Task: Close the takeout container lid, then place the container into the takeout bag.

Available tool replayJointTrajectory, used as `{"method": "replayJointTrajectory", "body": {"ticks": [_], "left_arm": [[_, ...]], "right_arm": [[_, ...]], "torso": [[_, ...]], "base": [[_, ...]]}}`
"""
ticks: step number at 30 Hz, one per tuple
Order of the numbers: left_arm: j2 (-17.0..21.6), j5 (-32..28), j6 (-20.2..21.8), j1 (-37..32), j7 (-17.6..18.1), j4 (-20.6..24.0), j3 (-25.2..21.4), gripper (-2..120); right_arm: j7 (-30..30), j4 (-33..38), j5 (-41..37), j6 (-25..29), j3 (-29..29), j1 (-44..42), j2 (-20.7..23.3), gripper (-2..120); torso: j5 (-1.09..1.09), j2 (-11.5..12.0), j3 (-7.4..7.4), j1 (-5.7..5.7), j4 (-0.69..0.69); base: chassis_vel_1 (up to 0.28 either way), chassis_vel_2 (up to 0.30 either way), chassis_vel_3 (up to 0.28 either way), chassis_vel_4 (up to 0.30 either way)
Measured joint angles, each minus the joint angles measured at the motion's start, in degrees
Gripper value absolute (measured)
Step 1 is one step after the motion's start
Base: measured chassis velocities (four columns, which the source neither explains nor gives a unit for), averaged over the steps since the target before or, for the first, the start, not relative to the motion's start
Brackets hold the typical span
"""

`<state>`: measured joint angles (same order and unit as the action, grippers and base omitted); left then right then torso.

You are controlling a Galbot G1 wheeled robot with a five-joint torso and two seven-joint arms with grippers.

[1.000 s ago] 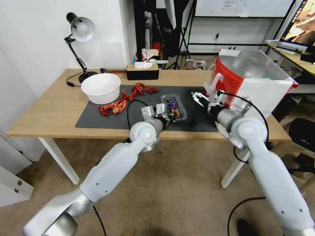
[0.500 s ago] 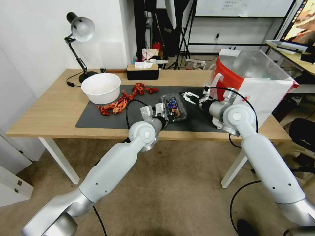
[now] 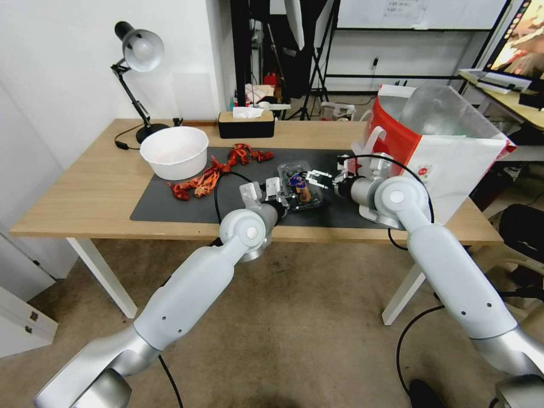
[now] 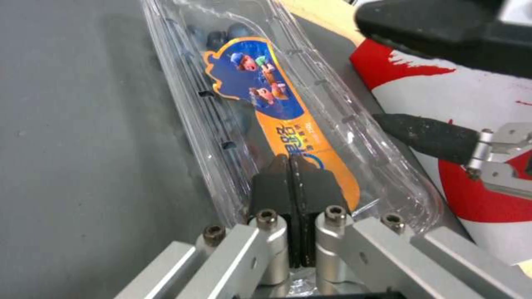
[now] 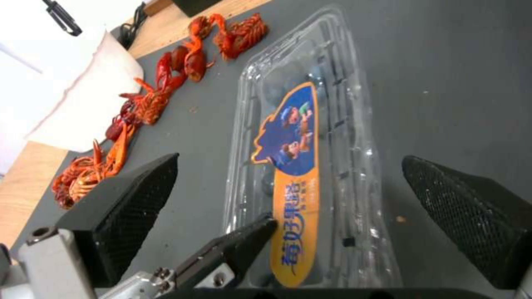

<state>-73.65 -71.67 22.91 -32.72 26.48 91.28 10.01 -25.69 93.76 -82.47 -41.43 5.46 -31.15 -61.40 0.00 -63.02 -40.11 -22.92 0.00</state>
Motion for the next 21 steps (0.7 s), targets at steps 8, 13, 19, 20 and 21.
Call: {"method": "replayJointTrajectory", "body": {"ticks": [8,13,19,20,21], "left_arm": [[0.4,-0.2,0.0,-0.3,0.0,0.5,-0.2,0],[0.4,-0.2,0.0,-0.7,0.0,0.8,-0.3,0],[0.7,-0.2,0.0,-0.9,0.0,1.3,-0.4,0],[0.8,-0.2,0.0,-0.9,0.0,1.4,-0.4,0],[0.8,-0.2,0.0,-0.9,0.0,1.5,-0.4,0]], "right_arm": [[0.3,-1.8,0.4,-0.3,-1.4,1.1,-1.0,100],[-0.1,-2.9,0.7,-0.5,-1.9,1.6,-1.4,100],[-0.1,-3.6,1.0,-0.5,-1.9,1.7,-1.7,100],[-0.1,-3.7,1.1,-0.5,-1.9,1.7,-1.7,100],[-0.1,-3.7,1.1,-0.5,-1.9,1.7,-1.7,100]], "torso": [[0.0,0.0,0.0,0.0,0.0],[0.0,0.0,0.0,0.0,0.0],[0.0,0.0,0.0,0.0,0.0],[0.0,0.0,0.0,0.0,0.0],[0.0,0.0,0.0,0.0,0.0]], "base": [[0.0,0.0,0.0,0.0],[0.0,0.0,0.0,0.0],[0.0,0.0,0.0,0.0],[0.0,0.0,0.0,0.0],[0.0,0.0,0.0,0.0]]}}
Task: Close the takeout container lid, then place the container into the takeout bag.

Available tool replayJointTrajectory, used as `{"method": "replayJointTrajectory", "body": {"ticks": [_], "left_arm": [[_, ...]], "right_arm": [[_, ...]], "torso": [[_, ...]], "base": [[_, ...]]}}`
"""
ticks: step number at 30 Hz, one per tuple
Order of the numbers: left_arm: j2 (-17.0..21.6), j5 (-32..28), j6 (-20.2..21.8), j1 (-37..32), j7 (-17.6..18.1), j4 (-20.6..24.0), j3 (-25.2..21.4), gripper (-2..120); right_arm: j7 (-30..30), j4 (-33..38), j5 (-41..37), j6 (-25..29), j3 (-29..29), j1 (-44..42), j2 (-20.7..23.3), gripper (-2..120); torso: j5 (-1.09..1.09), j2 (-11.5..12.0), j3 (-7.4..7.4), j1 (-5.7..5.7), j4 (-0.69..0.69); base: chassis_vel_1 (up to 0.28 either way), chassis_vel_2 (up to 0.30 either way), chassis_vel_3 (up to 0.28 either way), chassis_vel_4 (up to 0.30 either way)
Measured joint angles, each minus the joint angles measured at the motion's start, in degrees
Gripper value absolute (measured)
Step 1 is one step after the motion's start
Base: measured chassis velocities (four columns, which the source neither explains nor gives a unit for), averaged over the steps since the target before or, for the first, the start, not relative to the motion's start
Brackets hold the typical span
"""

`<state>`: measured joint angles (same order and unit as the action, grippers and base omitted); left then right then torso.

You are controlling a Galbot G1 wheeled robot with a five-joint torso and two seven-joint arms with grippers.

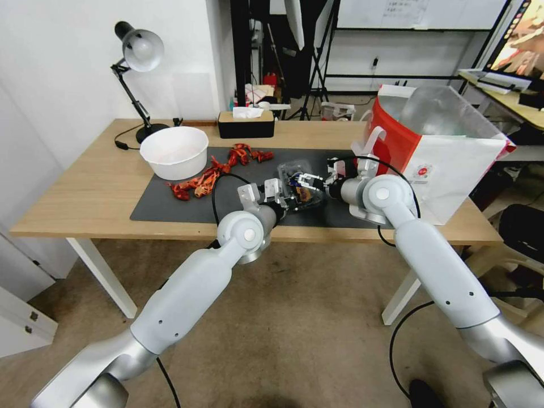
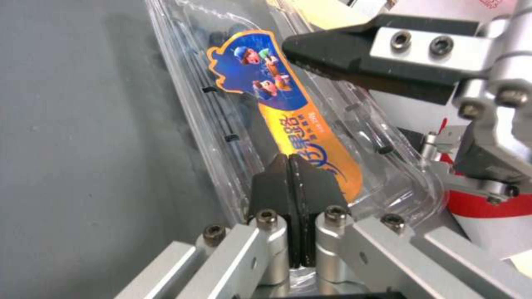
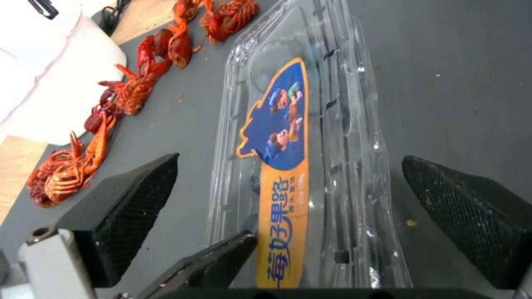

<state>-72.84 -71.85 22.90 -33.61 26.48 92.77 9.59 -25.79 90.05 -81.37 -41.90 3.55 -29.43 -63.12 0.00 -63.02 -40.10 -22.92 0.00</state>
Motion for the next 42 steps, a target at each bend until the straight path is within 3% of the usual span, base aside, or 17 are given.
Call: {"method": "replayJointTrajectory", "body": {"ticks": [28,33,42], "left_arm": [[0.4,-0.2,0.0,-0.2,-0.1,1.1,-0.2,0],[0.6,-0.3,0.0,-0.3,0.0,1.3,-0.2,0],[0.6,-0.6,0.0,0.1,0.0,1.0,-0.2,0]], "right_arm": [[-0.9,-2.7,-1.2,0.0,-1.1,1.4,-1.8,96],[-1.2,-2.7,-1.5,0.0,-0.9,0.9,-1.7,87],[-1.3,-2.5,-1.2,0.0,0.0,0.1,-1.7,55]], "torso": [[0.0,0.0,0.0,0.01,0.0],[0.0,0.0,0.0,0.01,0.0],[0.0,0.0,0.0,0.01,0.01]], "base": [[0.0,0.0,0.0,0.0],[0.0,0.0,0.0,0.0],[0.0,0.0,0.0,0.0]]}}
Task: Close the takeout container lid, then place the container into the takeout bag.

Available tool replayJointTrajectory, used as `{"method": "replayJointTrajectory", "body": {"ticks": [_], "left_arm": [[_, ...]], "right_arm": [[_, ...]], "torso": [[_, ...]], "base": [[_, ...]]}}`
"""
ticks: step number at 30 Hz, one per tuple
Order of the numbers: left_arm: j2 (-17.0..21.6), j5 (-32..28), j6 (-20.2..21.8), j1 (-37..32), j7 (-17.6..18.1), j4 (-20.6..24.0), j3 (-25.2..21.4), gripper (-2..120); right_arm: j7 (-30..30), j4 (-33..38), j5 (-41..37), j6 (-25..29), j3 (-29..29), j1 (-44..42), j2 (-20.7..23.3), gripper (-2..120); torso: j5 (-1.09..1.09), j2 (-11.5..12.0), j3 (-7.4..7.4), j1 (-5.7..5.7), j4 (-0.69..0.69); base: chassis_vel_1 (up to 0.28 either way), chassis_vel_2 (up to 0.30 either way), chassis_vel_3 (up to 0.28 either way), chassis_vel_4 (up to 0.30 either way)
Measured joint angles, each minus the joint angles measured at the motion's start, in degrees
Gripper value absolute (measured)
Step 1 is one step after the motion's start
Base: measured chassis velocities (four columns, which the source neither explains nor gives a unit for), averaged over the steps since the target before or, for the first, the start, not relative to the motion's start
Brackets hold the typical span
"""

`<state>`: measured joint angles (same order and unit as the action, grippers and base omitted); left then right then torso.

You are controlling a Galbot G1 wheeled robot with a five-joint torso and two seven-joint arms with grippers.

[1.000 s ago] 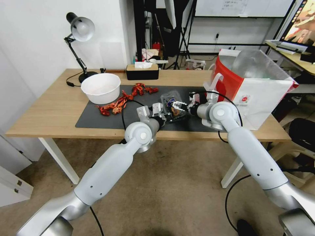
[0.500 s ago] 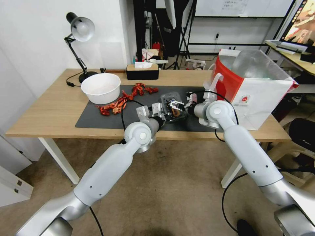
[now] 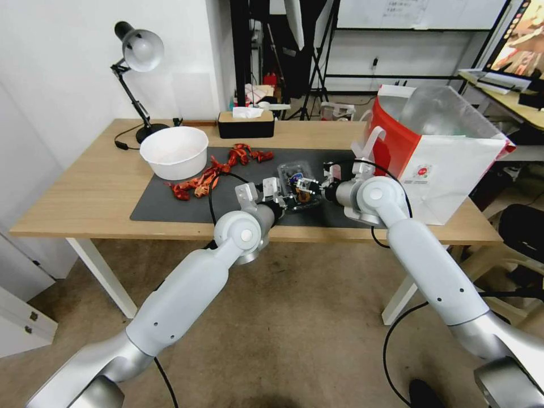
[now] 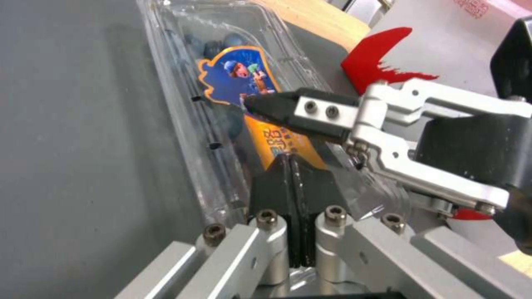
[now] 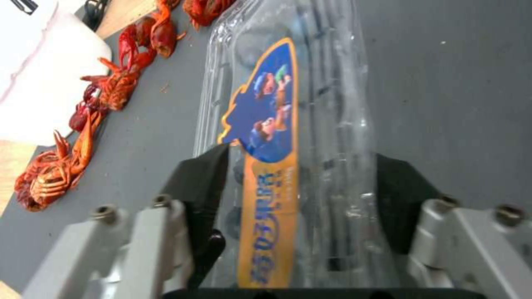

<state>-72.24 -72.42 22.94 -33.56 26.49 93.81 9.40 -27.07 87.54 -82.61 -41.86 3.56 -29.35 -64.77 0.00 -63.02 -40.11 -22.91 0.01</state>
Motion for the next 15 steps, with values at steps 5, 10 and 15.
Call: {"method": "replayJointTrajectory", "body": {"ticks": [5,10,15], "left_arm": [[0.3,-0.1,0.0,0.2,0.0,0.1,0.0,0],[0.3,-0.1,0.0,0.0,-0.1,0.1,0.0,0],[0.4,0.0,0.0,-0.1,-0.1,0.2,-0.1,0]], "right_arm": [[0.0,0.0,0.0,0.1,0.4,0.0,0.1,36],[0.0,0.1,0.1,0.2,0.6,-0.4,0.5,15],[0.0,0.4,0.4,0.4,0.6,-1.0,0.7,2]], "torso": [[0.0,0.0,0.0,0.0,-0.01],[0.0,0.0,0.0,0.0,0.0],[0.0,0.0,0.0,0.0,-0.01]], "base": [[0.0,0.0,0.0,0.0],[0.0,0.0,0.0,0.0],[0.0,0.0,0.0,0.0]]}}
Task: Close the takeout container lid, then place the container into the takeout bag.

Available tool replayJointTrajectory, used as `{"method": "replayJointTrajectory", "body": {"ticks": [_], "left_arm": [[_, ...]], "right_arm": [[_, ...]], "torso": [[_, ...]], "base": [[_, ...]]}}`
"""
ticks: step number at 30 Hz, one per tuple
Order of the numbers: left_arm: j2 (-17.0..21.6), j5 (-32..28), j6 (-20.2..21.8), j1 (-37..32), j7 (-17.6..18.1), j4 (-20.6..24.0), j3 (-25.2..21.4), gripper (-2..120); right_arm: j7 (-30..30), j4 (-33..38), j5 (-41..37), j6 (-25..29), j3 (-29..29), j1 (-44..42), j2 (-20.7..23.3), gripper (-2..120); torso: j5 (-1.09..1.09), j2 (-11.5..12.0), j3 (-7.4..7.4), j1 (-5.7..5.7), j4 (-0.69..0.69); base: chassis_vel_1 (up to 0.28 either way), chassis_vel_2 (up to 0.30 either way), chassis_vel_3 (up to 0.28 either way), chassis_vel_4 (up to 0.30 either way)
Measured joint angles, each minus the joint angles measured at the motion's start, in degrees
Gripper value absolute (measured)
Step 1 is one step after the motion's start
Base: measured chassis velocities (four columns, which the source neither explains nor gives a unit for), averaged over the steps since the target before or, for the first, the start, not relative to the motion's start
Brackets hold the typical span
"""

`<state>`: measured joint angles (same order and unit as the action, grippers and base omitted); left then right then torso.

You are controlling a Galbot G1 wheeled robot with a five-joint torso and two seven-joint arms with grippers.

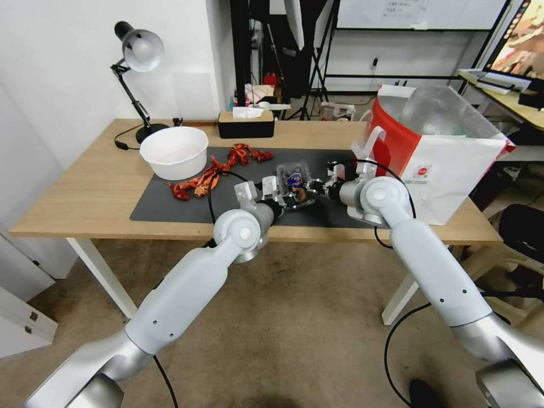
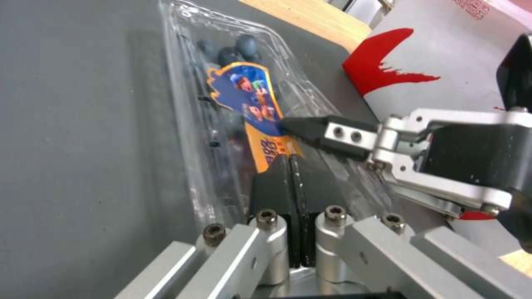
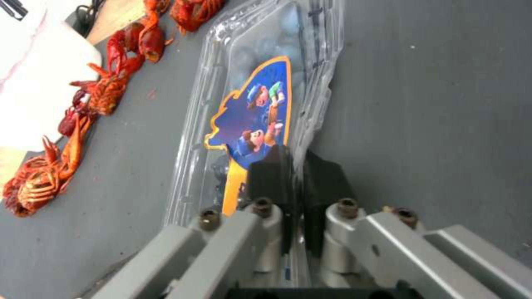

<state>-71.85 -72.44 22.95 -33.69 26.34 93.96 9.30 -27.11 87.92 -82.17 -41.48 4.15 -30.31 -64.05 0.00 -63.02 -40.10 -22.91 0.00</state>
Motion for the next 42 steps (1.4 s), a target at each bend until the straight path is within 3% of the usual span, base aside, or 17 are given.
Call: {"method": "replayJointTrajectory", "body": {"ticks": [9,18,22,25,30,34,35,42], "left_arm": [[0.7,0.1,0.0,-0.4,-0.2,0.8,-0.9,0],[4.7,2.5,-0.1,-3.3,-1.4,6.3,-4.3,0],[8.2,8.2,-1.2,-6.7,-3.5,10.3,-6.5,0],[12.1,17.5,-4.0,-11.9,-6.4,14.0,-9.3,0],[14.8,24.6,-6.3,-16.9,-8.1,16.7,-12.7,0],[17.0,36.4,-10.2,-23.7,-9.5,19.2,-16.4,0],[17.0,36.4,-10.2,-23.7,-9.5,19.2,-16.4,0],[17.5,42.4,-12.7,-33.1,-8.3,22.1,-20.2,28]], "right_arm": [[-0.3,0.3,0.4,0.3,0.6,-1.0,-0.5,0],[-0.6,1.1,0.1,0.4,1.0,-1.1,-0.4,0],[-0.6,1.3,-0.2,0.5,1.1,-1.0,-0.3,0],[-0.6,1.5,-0.6,0.7,1.1,-0.5,-0.5,0],[-0.4,1.5,-1.0,1.1,1.1,0.2,-0.7,0],[-0.2,1.6,-1.7,1.4,1.0,0.9,-1.2,0],[-0.2,1.6,-1.7,1.4,1.0,0.9,-1.2,0],[-0.1,1.8,-2.4,1.9,1.5,1.3,-1.6,0]], "torso": [[0.0,0.0,0.0,0.0,0.0],[0.0,0.0,0.0,0.0,0.0],[-0.01,0.0,0.0,0.0,0.01],[-0.01,0.0,0.0,0.0,-0.01],[-0.01,0.0,0.0,0.0,-0.01],[-0.01,0.0,0.0,0.0,0.0],[-0.01,0.0,0.0,0.0,0.0],[0.01,0.0,0.0,-0.01,0.01]], "base": [[0.0,0.0,0.0,0.0],[0.0,0.0,0.0,0.0],[0.0,0.0,0.0,0.0],[0.0,0.0,0.0,0.0],[0.0,0.0,0.0,0.0],[0.0,0.0,0.0,0.0],[0.0,0.0,0.0,0.0],[0.0,0.0,0.0,0.0]]}}
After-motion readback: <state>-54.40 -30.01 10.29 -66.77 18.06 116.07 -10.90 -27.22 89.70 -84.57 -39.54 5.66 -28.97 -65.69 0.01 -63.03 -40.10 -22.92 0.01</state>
